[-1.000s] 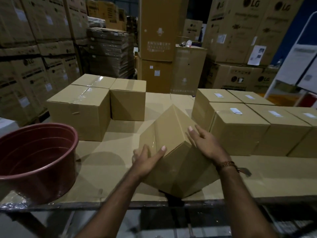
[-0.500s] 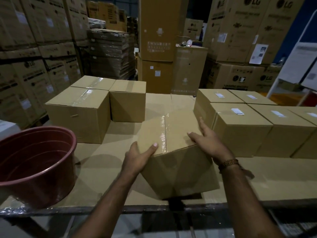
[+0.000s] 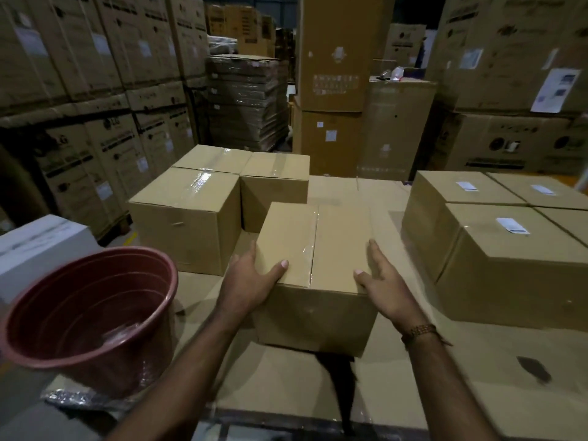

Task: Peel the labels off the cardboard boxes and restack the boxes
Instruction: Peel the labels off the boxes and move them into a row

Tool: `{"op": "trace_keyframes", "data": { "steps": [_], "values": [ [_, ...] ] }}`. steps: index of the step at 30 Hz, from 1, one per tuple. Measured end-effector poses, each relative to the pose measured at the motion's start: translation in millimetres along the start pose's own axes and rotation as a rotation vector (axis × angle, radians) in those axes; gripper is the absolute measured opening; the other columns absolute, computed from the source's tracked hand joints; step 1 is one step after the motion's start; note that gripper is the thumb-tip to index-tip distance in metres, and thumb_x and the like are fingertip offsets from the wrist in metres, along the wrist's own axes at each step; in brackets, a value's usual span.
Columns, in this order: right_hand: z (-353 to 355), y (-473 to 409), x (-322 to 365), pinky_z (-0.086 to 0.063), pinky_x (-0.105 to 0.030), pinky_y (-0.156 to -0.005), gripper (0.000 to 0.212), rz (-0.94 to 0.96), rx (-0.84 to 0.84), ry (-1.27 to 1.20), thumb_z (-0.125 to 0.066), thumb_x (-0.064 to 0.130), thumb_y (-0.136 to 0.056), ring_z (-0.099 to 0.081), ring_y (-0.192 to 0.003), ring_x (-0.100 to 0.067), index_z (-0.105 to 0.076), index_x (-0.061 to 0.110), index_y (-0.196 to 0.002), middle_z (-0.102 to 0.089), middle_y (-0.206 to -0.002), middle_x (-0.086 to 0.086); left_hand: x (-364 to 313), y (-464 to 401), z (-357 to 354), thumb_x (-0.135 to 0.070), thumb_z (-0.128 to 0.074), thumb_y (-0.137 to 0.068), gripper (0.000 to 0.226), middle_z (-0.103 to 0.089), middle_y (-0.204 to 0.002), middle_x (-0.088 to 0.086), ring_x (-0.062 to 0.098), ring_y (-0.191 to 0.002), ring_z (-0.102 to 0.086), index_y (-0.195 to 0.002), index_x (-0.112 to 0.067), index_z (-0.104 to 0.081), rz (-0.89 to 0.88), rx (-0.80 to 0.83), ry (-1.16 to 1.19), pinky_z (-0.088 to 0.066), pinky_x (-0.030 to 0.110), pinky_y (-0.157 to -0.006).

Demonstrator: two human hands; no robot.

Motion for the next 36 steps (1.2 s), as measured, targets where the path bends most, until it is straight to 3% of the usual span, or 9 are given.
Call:
{"op": "trace_keyframes", "data": {
  "steps": [5,9,12,15,17,21,23,25,36],
  "values": [
    [-28,-41,-32,-0.021,-0.022,-0.119,0.061,-0.055,-0.016,0.039,-0.045,0.023,-0.113,-0.027,-0.155,-0.008,-0.022,0.028,-0.169,-0.027,-0.172,0.01,15,-30,-13,-0.07,-0.06,-0.093,0.088,-0.055,-0.143,0.005,0.024,-0.129,-0.056,-0.164,-0.026,-0.031,0.03,-0.043,-0.05,-0.056,0.045,-0.098],
    [-38,-78,-34,-0.019,-0.023,-0.119,0.057,-0.054,-0.024,0.072,-0.04,0.027,-0.115,-0.027,-0.157,-0.014,-0.021,0.03,-0.169,-0.028,-0.172,0.01,15,-64,-18,-0.078,-0.047,-0.094,0.089,-0.053,-0.146,0.005,0.026,-0.132,-0.052,-0.165,-0.03,-0.026,-0.001,-0.008,-0.181,-0.055,0.048,-0.098],
    [-51,-107,-28,-0.019,-0.023,-0.119,0.057,-0.041,-0.036,0.099,-0.038,0.027,-0.116,-0.027,-0.158,-0.015,-0.02,0.028,-0.169,-0.027,-0.173,0.008,6,-93,-6,-0.083,-0.037,-0.093,0.091,-0.042,-0.16,0.007,0.029,-0.145,-0.039,-0.164,-0.026,-0.028,-0.074,-0.037,-0.464,-0.041,0.048,-0.112],
    [-70,-137,-23,-0.02,-0.027,-0.122,0.057,-0.032,-0.026,0.115,-0.036,0.029,-0.116,-0.026,-0.159,-0.018,-0.018,0.029,-0.17,-0.025,-0.174,0.006,7,-131,12,-0.088,-0.037,-0.088,0.108,-0.024,-0.171,0.012,0.034,-0.157,-0.022,-0.168,-0.022,-0.008,-0.087,-0.013,-0.564,-0.028,0.051,-0.123],
    [-82,-159,-19,-0.021,-0.03,-0.123,0.057,-0.027,-0.02,0.128,-0.034,0.031,-0.116,-0.026,-0.159,-0.021,-0.016,0.03,-0.17,-0.024,-0.174,0.005,10,-158,34,-0.086,-0.037,-0.089,0.106,-0.031,-0.168,0.012,0.034,-0.154,-0.029,-0.168,-0.02,-0.01,-0.12,-0.051,-0.564,-0.033,0.052,-0.121],
    [-102,-193,-10,-0.021,-0.027,-0.119,0.057,-0.016,-0.009,0.136,-0.033,0.03,-0.116,-0.025,-0.16,-0.022,-0.015,0.029,-0.17,-0.024,-0.174,0.005,13,-197,79,-0.038,-0.05,-0.107,0.051,-0.053,-0.153,0.006,0.024,-0.14,-0.045,-0.154,-0.02,-0.047,-0.24,-0.13,-0.506,-0.043,0.045,-0.114],
    [-111,-208,-6,-0.02,-0.026,-0.118,0.057,-0.01,0.001,0.141,-0.033,0.029,-0.116,-0.024,-0.16,-0.021,-0.015,0.028,-0.17,-0.023,-0.175,0.004,22,-212,86,-0.012,-0.06,-0.098,0.059,-0.05,-0.157,0.003,0.022,-0.144,-0.043,-0.156,-0.022,-0.047,-0.246,-0.078,-0.548,-0.041,0.043,-0.118],
    [-117,-220,-4,-0.019,-0.027,-0.119,0.057,-0.006,0.007,0.144,-0.033,0.03,-0.116,-0.024,-0.16,-0.02,-0.015,0.028,-0.17,-0.022,-0.175,0.005,35,-223,87,-0.003,-0.066,-0.088,0.072,-0.051,-0.155,0.002,0.021,-0.14,-0.047,-0.155,-0.021,-0.047,-0.22,-0.003,-0.545,-0.045,0.042,-0.115],
    [-137,-253,7,-0.019,-0.028,-0.121,0.056,0.014,0.01,0.176,-0.033,0.03,-0.116,-0.024,-0.16,-0.018,-0.016,0.028,-0.17,-0.023,-0.175,0.006,43,-248,76,-0.064,-0.079,-0.08,0.086,-0.045,-0.147,0.001,0.021,-0.132,-0.043,-0.153,-0.031,-0.047,-0.298,0.157,-0.747,-0.049,0.042,-0.107]
  ]
}}
Point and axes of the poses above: each hand's wrist, its own y-axis away from the middle knuckle, its own z-axis out of the back of the hand, x = y × z, the point moved 9 cm from there along -y, towards the middle knuckle
